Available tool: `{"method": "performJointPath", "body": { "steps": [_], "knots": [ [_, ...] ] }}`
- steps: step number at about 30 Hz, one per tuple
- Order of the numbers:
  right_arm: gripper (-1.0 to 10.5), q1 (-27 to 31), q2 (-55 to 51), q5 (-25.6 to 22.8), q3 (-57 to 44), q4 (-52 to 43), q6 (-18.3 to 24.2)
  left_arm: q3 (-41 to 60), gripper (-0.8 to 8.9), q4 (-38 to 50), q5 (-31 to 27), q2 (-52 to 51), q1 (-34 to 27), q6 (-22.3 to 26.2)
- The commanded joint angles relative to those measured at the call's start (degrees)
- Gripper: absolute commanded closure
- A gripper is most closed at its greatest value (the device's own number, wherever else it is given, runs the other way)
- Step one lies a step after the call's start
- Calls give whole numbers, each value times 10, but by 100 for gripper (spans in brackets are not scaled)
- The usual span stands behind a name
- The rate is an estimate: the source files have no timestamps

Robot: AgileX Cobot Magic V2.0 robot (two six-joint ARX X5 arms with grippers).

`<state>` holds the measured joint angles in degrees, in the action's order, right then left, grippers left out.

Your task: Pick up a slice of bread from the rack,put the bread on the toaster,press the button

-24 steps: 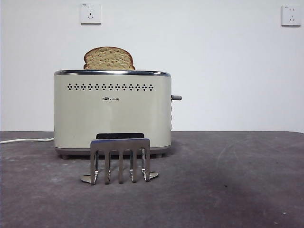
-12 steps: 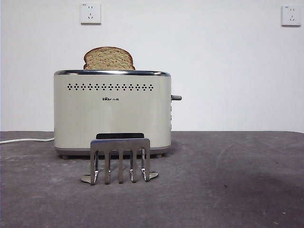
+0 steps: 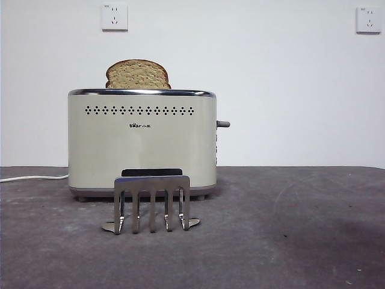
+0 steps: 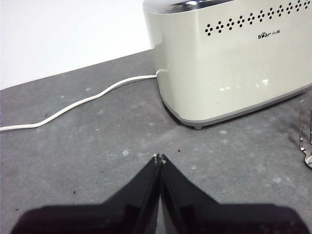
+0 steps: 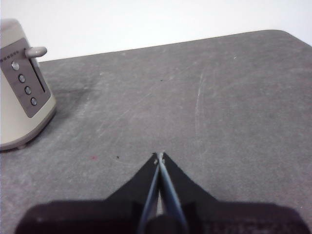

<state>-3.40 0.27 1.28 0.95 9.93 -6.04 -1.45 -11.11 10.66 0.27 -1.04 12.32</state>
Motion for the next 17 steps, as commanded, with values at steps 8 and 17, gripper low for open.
{"method": "performJointPath", "body": {
  "steps": [8,17],
  "knots": [
    [946,1,-2,-2,-6,2,-25,8,817,0,-1,-2,-2,-5],
    [946,1,1,-2,-6,2,-24,8,817,0,-1,-2,-2,-5]
  ]
}}
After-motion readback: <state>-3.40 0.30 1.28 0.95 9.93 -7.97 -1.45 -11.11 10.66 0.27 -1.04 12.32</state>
